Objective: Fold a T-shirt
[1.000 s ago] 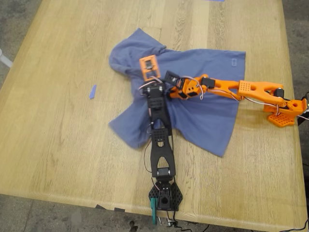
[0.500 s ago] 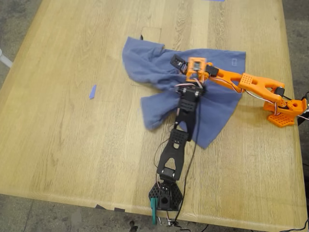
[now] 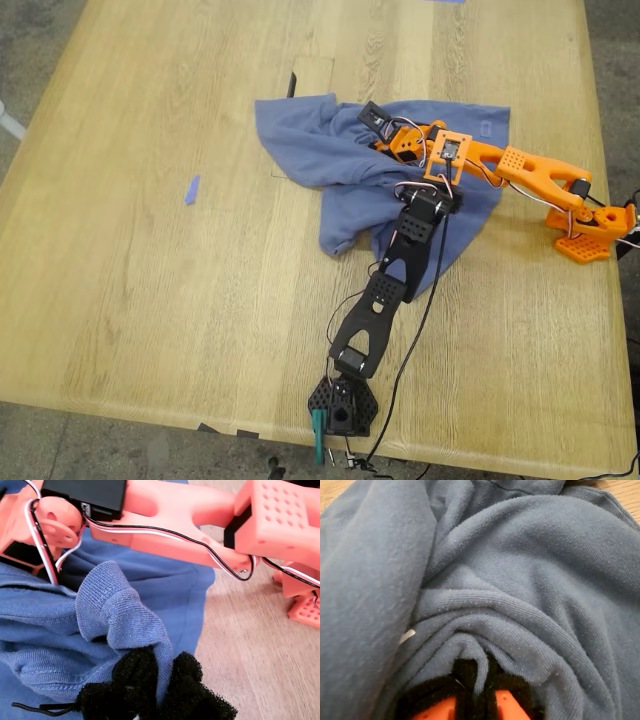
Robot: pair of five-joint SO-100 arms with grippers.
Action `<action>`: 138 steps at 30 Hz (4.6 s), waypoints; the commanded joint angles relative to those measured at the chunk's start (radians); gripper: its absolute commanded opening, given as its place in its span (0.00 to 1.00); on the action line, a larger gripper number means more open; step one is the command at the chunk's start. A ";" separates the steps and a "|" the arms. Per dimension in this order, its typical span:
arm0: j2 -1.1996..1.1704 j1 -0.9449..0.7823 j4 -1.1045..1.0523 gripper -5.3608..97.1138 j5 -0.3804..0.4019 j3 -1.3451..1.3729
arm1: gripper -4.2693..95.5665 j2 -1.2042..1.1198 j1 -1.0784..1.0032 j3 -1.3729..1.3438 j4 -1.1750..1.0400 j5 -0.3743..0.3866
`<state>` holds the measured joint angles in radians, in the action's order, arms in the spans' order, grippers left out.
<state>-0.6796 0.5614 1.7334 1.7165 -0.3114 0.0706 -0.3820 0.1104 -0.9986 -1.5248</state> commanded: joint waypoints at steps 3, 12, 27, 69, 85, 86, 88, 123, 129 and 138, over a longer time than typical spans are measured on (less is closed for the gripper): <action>-0.043 0.120 -0.032 0.05 0.011 -0.023 | 0.04 0.034 -0.089 0.003 0.000 0.009; 0.118 0.193 -0.118 0.05 0.014 -0.023 | 0.04 0.049 -0.106 0.003 0.002 0.012; 0.364 0.316 -0.150 0.09 0.011 -0.023 | 0.04 0.089 -0.121 0.003 -0.017 0.018; 0.110 0.120 -0.083 0.61 -0.341 -0.017 | 0.04 0.160 -0.074 0.005 -0.144 0.008; 0.321 0.115 -0.207 0.61 -0.336 -0.021 | 0.04 0.161 -0.097 0.005 -0.149 0.008; 0.331 0.112 -0.207 0.61 -0.336 -0.021 | 0.04 0.163 -0.097 0.005 -0.149 0.008; 0.350 0.107 -0.207 0.61 -0.336 -0.021 | 0.04 0.163 -0.098 0.005 -0.150 0.008; 0.643 -0.049 -0.334 0.37 -0.334 -0.017 | 0.04 0.222 -0.089 0.005 -0.175 0.008; 0.646 -0.098 -0.282 0.24 -0.316 -0.015 | 0.04 0.233 -0.092 0.005 -0.181 0.008; 0.649 -0.181 -0.261 0.05 -0.308 -0.014 | 0.04 0.258 -0.100 0.005 -0.195 0.006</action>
<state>-0.0383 0.4663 1.4189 1.3898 -0.3375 0.2577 -0.4418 0.0997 -1.1842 -1.5125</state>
